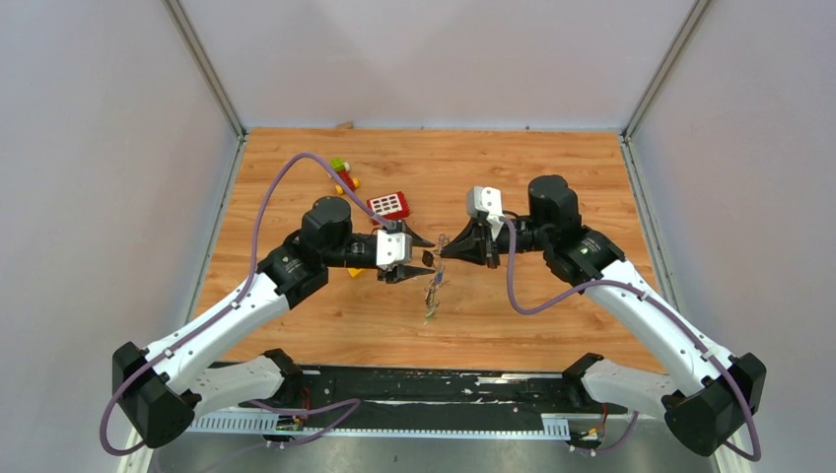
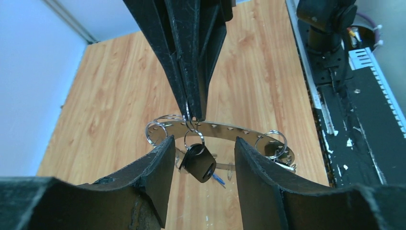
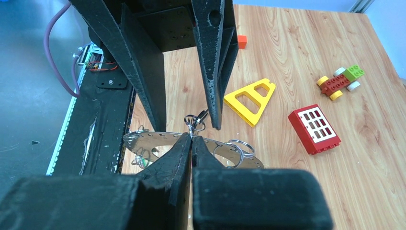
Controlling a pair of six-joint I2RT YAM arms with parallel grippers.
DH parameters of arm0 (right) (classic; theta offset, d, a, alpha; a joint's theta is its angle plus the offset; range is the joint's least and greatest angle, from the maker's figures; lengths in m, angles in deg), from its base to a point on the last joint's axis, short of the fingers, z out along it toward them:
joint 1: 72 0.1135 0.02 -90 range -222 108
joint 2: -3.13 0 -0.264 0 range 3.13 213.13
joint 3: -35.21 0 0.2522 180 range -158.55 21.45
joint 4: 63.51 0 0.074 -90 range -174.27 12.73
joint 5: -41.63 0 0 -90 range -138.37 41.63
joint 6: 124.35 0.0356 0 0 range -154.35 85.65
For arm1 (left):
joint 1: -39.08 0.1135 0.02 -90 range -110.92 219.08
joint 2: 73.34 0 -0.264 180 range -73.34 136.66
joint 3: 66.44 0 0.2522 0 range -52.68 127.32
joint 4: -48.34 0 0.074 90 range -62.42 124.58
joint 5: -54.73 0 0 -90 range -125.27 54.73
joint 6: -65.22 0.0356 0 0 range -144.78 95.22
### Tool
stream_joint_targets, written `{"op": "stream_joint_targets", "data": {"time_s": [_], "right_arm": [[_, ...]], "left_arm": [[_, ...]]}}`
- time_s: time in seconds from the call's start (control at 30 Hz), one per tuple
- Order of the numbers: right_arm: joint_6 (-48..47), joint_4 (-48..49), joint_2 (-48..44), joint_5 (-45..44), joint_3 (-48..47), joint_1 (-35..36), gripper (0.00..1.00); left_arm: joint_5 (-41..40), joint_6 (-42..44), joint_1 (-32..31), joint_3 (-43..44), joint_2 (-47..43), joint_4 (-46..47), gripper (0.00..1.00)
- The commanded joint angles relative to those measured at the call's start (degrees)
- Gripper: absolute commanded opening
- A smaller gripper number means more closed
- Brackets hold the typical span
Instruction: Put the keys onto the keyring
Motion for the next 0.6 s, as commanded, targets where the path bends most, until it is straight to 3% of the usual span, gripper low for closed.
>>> {"op": "stream_joint_targets", "data": {"time_s": [0.0, 0.27, 0.57], "right_arm": [[0.69, 3.93, -0.98, 3.14, 0.05, -0.62, 0.0], [-0.78, 3.43, -0.52, 4.05, 0.94, -1.31, 0.0], [-1.48, 3.24, -0.12, 4.54, 1.12, -1.64, 0.0]], "left_arm": [[4.79, -3.89, 0.29, 2.88, 0.68, 2.57, 0.55], [5.25, -6.72, 0.29, 3.05, 0.61, 4.79, 0.55], [3.08, -10.31, 0.29, 2.67, 1.22, 7.73, 0.44]]}}
